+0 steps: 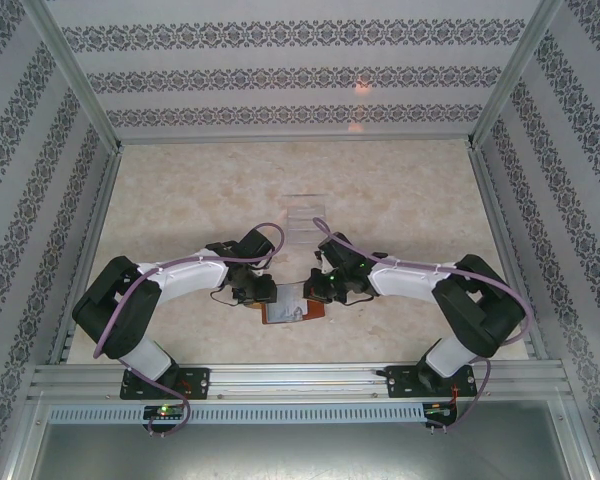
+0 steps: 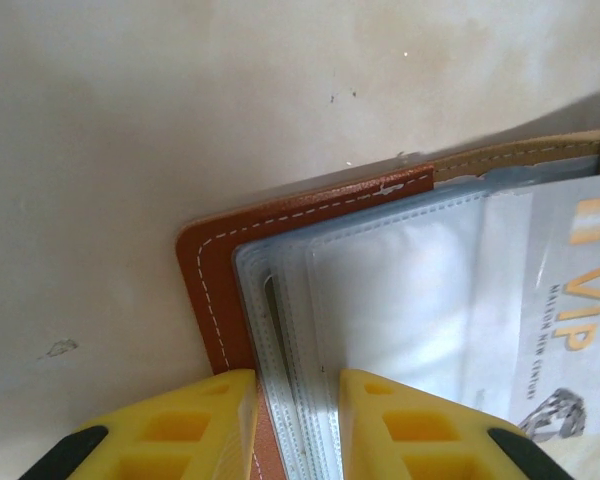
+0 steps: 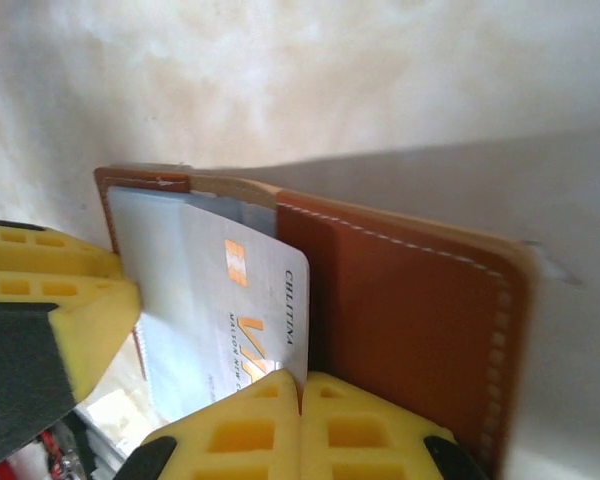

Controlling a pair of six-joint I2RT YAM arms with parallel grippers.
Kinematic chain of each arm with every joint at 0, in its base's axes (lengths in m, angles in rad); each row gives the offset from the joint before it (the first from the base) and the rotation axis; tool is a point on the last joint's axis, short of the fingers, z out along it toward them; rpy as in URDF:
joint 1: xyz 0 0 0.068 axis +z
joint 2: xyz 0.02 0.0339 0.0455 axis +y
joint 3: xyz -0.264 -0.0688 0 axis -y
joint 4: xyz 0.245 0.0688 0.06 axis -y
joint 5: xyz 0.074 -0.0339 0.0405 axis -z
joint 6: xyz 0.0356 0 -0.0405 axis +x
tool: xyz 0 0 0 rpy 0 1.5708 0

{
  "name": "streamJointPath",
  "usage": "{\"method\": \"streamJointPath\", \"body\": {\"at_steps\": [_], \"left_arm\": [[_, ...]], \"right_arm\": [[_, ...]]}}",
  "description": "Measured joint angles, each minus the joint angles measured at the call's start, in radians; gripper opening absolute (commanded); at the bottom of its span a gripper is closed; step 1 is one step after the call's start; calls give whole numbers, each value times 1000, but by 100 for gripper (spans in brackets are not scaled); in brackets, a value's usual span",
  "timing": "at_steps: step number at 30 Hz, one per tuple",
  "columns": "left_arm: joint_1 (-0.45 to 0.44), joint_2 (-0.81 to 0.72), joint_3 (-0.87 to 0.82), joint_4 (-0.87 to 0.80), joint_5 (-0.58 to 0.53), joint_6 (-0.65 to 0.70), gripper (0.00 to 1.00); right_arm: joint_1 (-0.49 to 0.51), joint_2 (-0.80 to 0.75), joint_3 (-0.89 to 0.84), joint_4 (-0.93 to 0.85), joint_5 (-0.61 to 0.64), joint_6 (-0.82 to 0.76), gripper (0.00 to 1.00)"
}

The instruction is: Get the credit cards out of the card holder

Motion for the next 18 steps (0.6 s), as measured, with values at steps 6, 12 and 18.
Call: {"method": "streamJointPath", "body": {"at_steps": [6,12,18], "left_arm": [[0,0,0,0,0,0,27],[0,0,0,0,0,0,27],[0,0,1,0,0,0,27]], "right_arm": [[-4,-25,14,-81,56,-44,4],[-4,-27,16,-119,90,-55,4],[-3,-33,18,-120,90,-66,5]]}}
